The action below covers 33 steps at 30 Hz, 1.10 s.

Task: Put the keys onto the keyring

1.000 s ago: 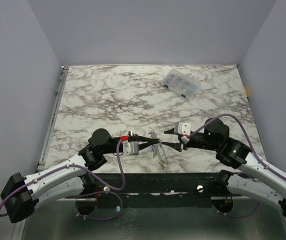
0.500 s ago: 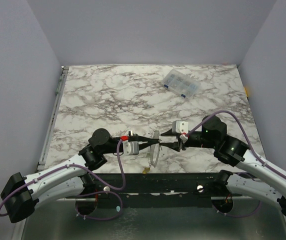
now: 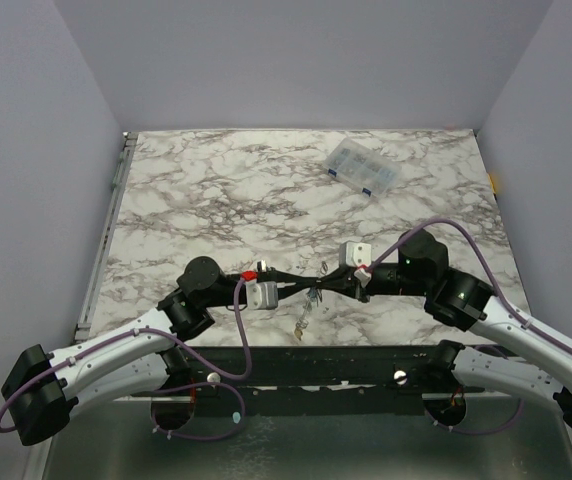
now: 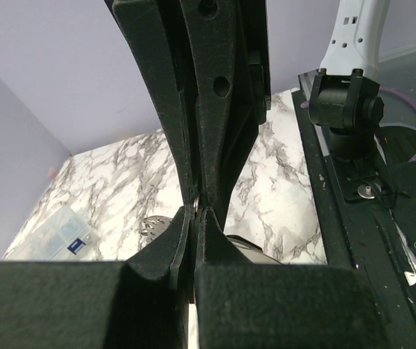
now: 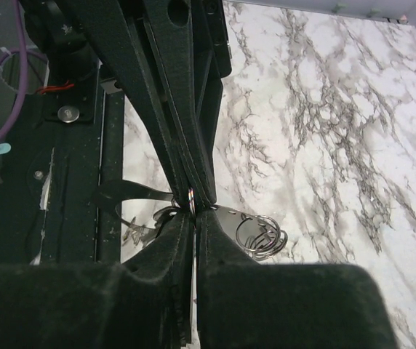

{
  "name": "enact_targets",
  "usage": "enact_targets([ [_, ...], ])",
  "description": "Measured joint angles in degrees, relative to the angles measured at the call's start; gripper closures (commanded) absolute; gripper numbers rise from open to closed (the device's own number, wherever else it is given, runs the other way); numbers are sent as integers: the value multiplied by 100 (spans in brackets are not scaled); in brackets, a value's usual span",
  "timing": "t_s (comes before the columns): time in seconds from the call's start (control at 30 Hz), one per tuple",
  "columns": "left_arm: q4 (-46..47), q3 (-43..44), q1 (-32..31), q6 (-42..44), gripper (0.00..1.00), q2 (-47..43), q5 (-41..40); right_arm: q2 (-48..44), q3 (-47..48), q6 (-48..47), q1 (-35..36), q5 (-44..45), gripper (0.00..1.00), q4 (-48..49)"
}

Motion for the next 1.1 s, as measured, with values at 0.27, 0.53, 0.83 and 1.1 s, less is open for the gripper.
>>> enact_targets([
  [0.27, 85, 0, 0, -52, 84, 17, 0, -7, 122, -153, 15, 20, 100, -195],
  [0.53, -197, 153, -4, 76, 58, 101, 15, 153, 608, -260, 52, 155, 99, -1117],
  [0.83, -887, 415, -4, 275, 57, 256, 87, 431, 1412, -173, 52, 586, 100, -2470],
  [1.1, -1130, 647, -4, 116, 53, 551, 391, 909, 2070, 160, 55, 782, 99, -3327],
])
